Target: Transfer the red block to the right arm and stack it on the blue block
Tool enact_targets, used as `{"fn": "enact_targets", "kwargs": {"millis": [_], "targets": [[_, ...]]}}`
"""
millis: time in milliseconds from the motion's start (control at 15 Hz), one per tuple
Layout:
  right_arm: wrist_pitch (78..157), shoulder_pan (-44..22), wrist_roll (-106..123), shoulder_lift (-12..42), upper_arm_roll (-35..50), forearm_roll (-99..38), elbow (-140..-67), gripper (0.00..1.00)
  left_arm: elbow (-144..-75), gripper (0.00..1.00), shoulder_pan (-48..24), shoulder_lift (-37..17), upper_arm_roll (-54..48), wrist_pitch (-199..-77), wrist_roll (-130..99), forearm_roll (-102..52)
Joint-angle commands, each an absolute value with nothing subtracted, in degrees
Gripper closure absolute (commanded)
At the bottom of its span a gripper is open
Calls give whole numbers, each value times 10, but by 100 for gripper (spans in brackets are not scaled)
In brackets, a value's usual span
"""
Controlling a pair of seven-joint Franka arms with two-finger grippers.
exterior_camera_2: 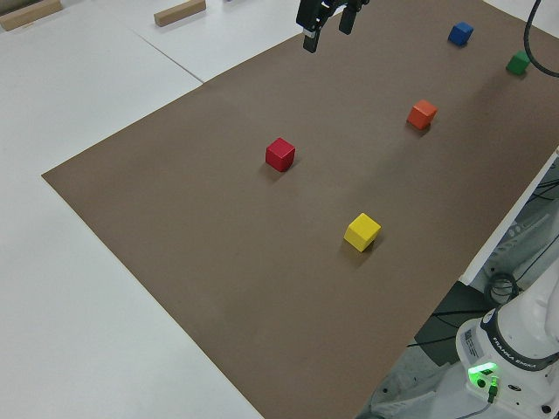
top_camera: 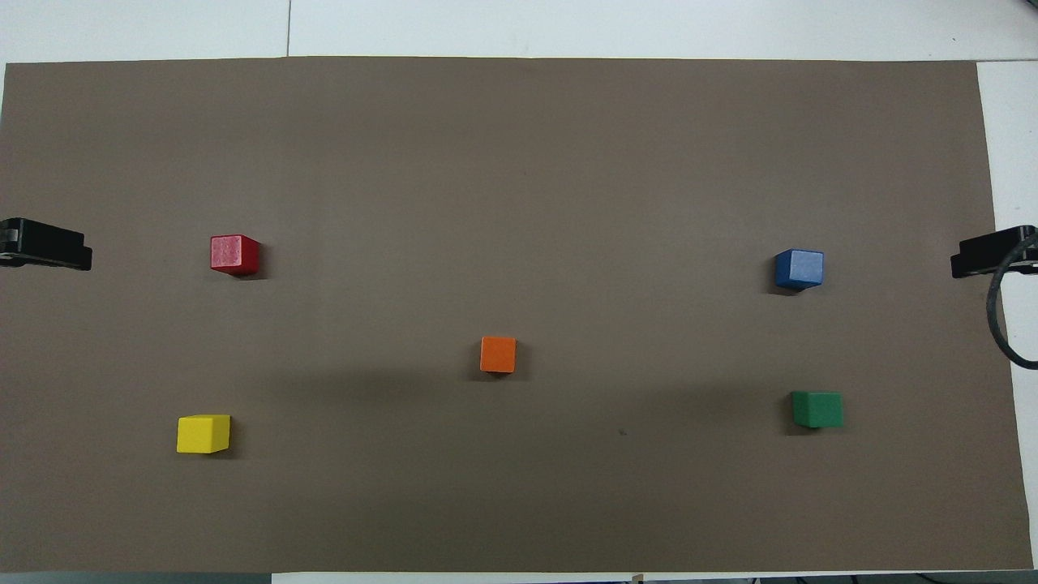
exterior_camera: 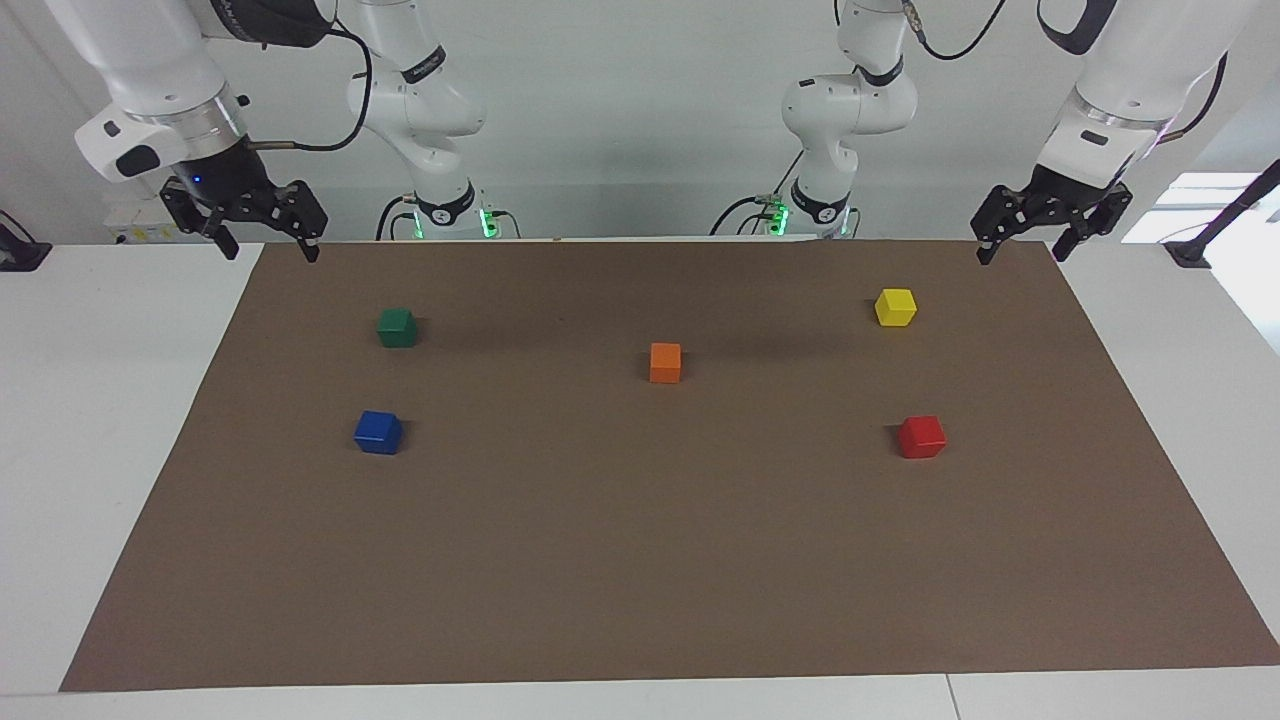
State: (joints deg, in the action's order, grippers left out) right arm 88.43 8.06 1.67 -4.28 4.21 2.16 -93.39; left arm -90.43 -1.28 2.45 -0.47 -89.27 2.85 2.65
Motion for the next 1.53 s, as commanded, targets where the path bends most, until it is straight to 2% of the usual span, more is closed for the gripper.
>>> {"fn": "enact_targets", "kwargs": {"millis": [0,798,1064,1263,1463], "targets": [[878,91,13,-46,47,11,-937,0,-928,0,-16,40,-2,-911,28,36],[878,91,13,-46,47,11,-937,0,-936,0,-31,45,-3,-929,-6,33],[878,93,13,-46,47,11,-937,0,-995,0,-33,43,-3,-989,-11,30],[875,93,17,-46,47,11,-937,0,-1068,0,-33,46,-2,-1068,-12,24],[857,91,20,-47,47,11,-938,0,-1132,0,-32,23,-1,-1158,-5,23]]}}
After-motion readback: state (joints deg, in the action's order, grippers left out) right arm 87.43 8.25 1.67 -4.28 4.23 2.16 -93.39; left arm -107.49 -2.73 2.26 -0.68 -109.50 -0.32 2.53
